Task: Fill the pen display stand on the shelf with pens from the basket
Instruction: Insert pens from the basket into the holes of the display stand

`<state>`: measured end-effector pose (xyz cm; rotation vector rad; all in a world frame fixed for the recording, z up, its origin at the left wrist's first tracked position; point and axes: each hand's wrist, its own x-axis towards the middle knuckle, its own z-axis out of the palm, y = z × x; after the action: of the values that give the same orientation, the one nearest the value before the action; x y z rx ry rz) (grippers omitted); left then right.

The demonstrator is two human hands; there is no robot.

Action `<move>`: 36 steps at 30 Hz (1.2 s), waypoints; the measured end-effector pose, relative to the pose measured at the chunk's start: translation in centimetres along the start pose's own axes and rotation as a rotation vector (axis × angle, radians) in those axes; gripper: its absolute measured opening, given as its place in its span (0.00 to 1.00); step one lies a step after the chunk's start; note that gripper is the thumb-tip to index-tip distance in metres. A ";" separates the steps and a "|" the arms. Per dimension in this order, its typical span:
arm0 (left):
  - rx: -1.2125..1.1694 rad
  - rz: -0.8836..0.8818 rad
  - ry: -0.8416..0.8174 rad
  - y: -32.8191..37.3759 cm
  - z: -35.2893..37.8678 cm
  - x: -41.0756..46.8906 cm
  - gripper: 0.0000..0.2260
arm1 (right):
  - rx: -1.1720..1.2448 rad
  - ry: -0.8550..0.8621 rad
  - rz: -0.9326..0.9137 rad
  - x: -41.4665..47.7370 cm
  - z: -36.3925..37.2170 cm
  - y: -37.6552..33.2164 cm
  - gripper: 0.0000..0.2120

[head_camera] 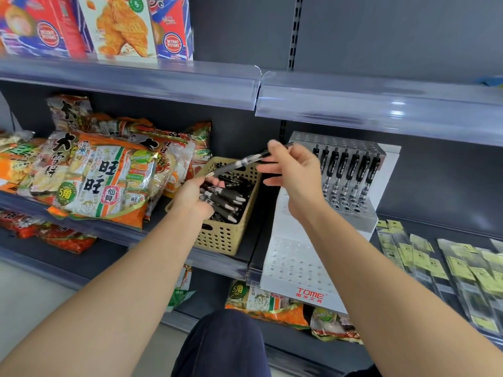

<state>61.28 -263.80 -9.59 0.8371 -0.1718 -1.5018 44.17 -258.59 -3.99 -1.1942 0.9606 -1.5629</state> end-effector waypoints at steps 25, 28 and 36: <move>0.324 -0.055 -0.334 -4.4 2.9 -4.3 0.07 | -0.433 -0.136 0.259 0.4 -0.4 1.9 0.10; 0.347 0.015 -0.328 -4.9 3.2 -4.4 0.06 | -0.407 -0.081 0.291 0.5 -1.2 1.3 0.10; 0.429 0.147 -0.291 -6.6 5.5 -5.2 0.07 | -0.175 0.058 0.328 0.6 -2.8 0.0 0.13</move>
<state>52.13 -260.19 -7.42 0.9150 -0.7769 -1.4627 41.42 -259.00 -4.50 -1.0501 1.2822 -1.2781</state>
